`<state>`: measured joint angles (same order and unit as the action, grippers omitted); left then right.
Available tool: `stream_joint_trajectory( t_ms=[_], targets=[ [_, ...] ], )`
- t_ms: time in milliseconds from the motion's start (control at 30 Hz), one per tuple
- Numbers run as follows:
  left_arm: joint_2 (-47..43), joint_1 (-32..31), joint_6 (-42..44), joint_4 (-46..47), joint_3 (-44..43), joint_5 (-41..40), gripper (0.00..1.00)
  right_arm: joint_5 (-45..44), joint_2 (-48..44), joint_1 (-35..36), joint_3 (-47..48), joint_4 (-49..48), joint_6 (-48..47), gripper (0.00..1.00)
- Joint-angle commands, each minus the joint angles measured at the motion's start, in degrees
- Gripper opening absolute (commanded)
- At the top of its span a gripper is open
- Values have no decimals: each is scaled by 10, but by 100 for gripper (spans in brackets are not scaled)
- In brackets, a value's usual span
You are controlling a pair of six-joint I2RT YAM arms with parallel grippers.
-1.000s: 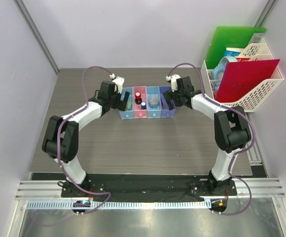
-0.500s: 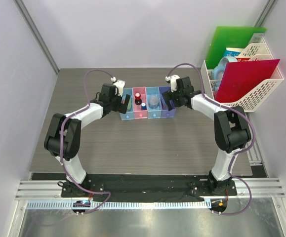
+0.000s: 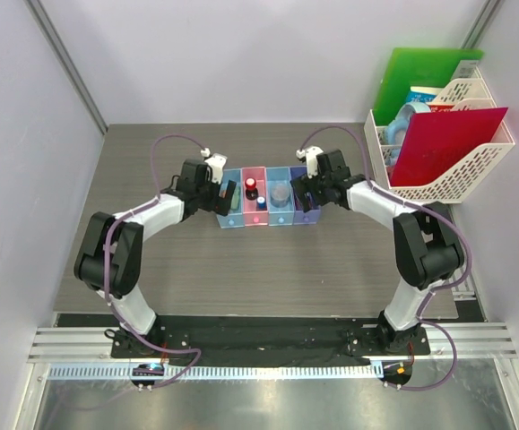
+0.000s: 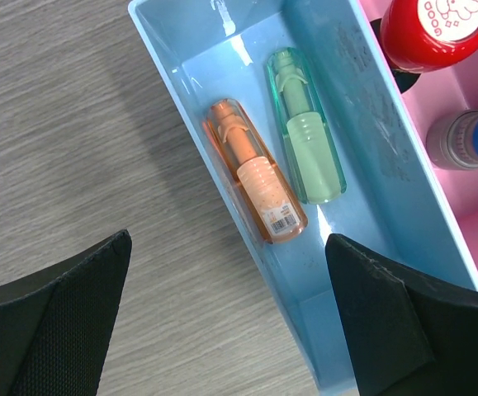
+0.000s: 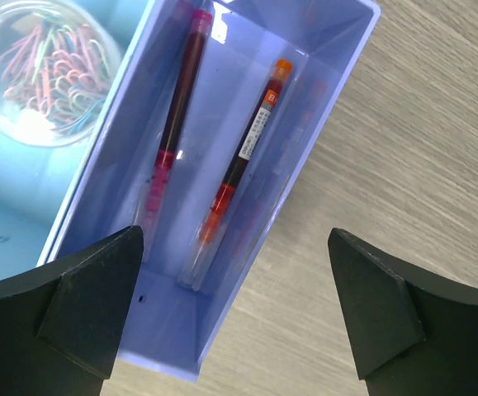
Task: Sort the stationery into containers
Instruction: Move the storage box to the center of the board.
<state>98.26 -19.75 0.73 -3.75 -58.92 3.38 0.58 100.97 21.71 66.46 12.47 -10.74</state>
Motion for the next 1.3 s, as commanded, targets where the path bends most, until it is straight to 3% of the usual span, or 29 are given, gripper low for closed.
stream_joint_trajectory(
  t_ms=[0, 833, 1267],
  targets=[
    [-34, -3, 16, -7, 12, 19, 100, 4, -59, 11, -30, 10, -4, 100],
    [-127, -57, 38, -76, 73, 25, 100, -3, -175, 68, -141, 39, -22, 100],
    [-206, -64, 68, -107, 43, -28, 100, -58, -219, 69, -119, 56, -66, 100]
  ],
)
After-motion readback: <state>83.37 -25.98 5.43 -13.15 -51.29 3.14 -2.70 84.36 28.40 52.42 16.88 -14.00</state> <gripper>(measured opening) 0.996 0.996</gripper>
